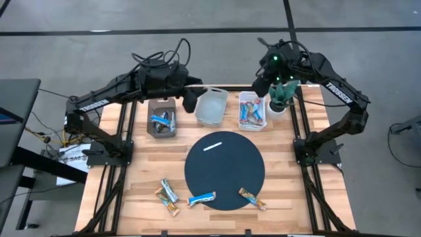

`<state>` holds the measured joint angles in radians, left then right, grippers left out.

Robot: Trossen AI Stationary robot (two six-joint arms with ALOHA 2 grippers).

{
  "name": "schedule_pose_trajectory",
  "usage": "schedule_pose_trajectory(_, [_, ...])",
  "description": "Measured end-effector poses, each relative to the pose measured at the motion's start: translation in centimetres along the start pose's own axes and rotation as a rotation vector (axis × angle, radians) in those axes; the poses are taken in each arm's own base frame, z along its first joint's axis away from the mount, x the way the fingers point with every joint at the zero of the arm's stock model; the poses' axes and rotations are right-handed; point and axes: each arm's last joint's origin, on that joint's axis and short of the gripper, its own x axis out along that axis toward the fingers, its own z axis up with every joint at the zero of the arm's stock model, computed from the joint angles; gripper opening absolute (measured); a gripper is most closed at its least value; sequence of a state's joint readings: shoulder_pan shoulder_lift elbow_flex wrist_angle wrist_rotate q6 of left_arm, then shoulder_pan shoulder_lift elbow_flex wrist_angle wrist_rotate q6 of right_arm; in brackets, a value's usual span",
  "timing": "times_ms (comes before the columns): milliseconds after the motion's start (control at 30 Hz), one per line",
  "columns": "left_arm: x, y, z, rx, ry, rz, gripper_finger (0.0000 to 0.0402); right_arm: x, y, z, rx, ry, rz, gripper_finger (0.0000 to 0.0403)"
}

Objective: Pick and place Granola Bars by type
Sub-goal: Put the yellow granola bar into the gray bin

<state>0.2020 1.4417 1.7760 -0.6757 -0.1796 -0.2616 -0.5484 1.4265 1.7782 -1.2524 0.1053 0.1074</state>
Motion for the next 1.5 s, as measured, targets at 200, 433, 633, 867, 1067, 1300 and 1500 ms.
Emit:
schedule_pose_trajectory(200, [-1.5, 0.0, -1.1, 0.017, 0.132, -0.06, 0.0238, -0.6, 3.2, -1.5, -0.128, 0.099, 0.226, 0.0229])
schedule_pose_trajectory(433, [-3.8, -1.2, -1.8, 0.042, 0.179, -0.102, 0.0238, 0.5, 8.9, -6.8, -0.253, 0.273, 0.36, 0.0224])
schedule_pose_trajectory(633, [-5.0, -1.9, -4.8, 0.022, 0.196, -0.136, 0.0238, 0.9, 12.6, -12.4, -0.24, 0.282, 0.498, 0.0224])
schedule_pose_trajectory(867, [-6.3, -1.3, -10.6, 0.0, 0.238, -0.195, 0.0238, 2.1, 16.4, -18.6, -0.277, 0.422, 0.524, 0.0224])
schedule_pose_trajectory(1067, [-7.2, -1.0, -14.7, -0.078, 0.319, -0.233, 0.0238, 3.7, 20.1, -22.5, -0.37, 0.512, 0.501, 0.0224])
schedule_pose_trajectory(1300, [-7.3, -1.5, -16.8, -0.1, 0.38, -0.239, 0.0238, 6.1, 23.7, -25.0, -0.391, 0.56, 0.489, 0.0224])
schedule_pose_trajectory(1500, [-7.6, -1.7, -17.2, -0.078, 0.404, -0.239, 0.0238, 8.5, 26.0, -26.6, -0.345, 0.594, 0.484, 0.0224])
